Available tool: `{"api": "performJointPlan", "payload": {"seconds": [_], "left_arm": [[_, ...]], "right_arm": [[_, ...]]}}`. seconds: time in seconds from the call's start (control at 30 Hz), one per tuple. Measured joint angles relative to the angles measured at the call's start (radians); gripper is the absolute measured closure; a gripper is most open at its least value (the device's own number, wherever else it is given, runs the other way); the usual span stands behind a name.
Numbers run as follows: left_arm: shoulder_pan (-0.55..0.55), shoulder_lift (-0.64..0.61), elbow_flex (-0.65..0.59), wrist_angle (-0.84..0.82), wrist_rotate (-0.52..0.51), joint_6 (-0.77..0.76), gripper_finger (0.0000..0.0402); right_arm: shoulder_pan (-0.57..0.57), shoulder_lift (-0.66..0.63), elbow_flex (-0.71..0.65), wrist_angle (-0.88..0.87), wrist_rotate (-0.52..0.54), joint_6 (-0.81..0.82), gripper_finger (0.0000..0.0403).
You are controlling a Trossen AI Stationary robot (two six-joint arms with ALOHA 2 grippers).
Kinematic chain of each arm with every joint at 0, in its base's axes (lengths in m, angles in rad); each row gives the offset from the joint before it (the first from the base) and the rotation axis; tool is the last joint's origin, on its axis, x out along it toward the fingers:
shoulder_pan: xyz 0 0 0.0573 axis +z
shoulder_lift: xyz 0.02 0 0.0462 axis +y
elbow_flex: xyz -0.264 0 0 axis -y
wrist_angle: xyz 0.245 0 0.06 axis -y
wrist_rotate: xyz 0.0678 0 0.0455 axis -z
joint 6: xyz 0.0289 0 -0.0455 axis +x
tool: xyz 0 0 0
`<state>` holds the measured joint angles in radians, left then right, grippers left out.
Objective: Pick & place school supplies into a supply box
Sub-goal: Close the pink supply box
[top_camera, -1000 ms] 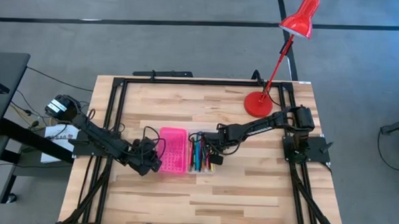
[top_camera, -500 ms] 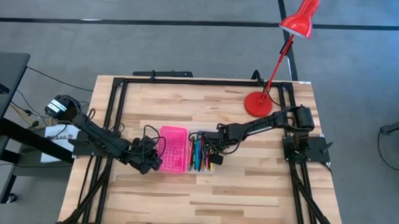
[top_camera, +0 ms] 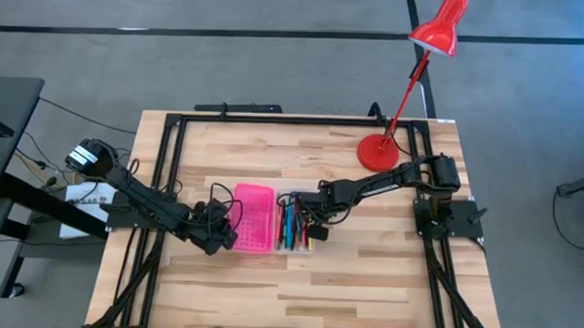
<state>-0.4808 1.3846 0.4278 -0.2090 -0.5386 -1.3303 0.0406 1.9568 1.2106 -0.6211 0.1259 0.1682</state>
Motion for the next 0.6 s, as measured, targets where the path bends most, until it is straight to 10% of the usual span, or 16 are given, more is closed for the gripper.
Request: {"api": "performJointPlan", "payload": {"seconds": [0.6], "left_arm": [[0.0,0.0,-0.001,0.011,0.001,0.001,0.0276]], "right_arm": [[0.004,-0.011,-0.004,-0.042,0.003,0.015,0.0403]]}}
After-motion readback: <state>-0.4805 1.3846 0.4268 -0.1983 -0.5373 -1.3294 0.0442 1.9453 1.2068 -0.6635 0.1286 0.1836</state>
